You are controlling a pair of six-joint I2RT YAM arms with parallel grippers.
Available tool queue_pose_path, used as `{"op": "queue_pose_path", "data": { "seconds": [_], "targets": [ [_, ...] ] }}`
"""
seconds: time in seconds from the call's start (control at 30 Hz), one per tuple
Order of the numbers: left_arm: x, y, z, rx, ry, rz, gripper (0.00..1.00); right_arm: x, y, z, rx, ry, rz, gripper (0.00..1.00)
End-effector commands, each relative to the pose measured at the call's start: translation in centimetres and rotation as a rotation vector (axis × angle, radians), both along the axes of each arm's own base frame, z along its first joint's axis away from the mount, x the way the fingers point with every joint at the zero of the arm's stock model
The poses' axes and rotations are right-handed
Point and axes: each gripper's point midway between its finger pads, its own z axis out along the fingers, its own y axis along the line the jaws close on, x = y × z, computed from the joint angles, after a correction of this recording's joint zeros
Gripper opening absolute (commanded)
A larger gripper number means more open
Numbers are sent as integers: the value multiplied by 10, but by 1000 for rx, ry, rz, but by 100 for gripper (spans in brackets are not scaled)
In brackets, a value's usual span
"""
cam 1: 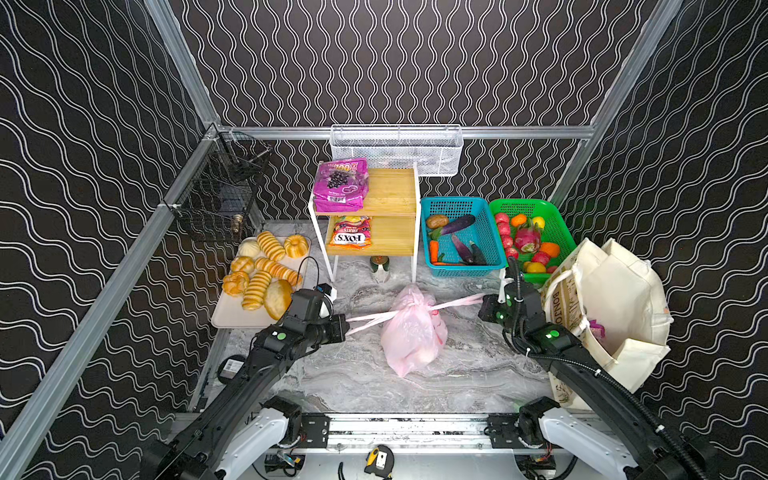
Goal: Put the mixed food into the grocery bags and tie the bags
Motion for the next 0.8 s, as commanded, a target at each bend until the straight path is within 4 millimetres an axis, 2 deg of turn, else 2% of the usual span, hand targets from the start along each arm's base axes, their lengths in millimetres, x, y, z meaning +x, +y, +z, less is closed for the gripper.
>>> {"op": "queue_pose_path", "data": {
  "seconds": [0.0,0.03,0.07,0.17,0.3,0.43,0.47,0.5,0.53,0.57,0.67,0.7,0.77],
  "targets": [
    [4,-3,16,2,-72,-51,16,6,21,40,-11,-133,159,45],
    [7,-2,23,12,-93,-49,32,5,21,53,5,-154,158,51],
    [8,0,30,27,-112,-49,41,5,20,66,12,-179,150,55],
    [13,13,49,91,-158,-10,52,0,15,103,18,-262,135,61],
    [14,32,70,177,-196,43,58,-9,18,133,23,-342,184,63],
    [12,33,87,169,-244,42,59,-13,28,148,58,-302,235,63],
    [12,30,91,152,-257,36,59,-14,37,148,83,-276,276,62],
    [11,27,95,131,-269,29,60,-17,49,140,108,-227,338,60],
    [12,24,98,112,-280,18,60,-22,62,149,141,-216,414,58],
    [12,20,101,94,-289,7,59,-27,79,143,186,-152,502,57],
    [14,16,103,74,-290,-1,60,-36,115,109,252,68,620,59],
    [15,16,102,74,-283,-1,59,-42,129,91,204,126,655,60],
    [15,16,101,79,-279,-1,60,-46,144,60,47,179,663,61]
  ]
}}
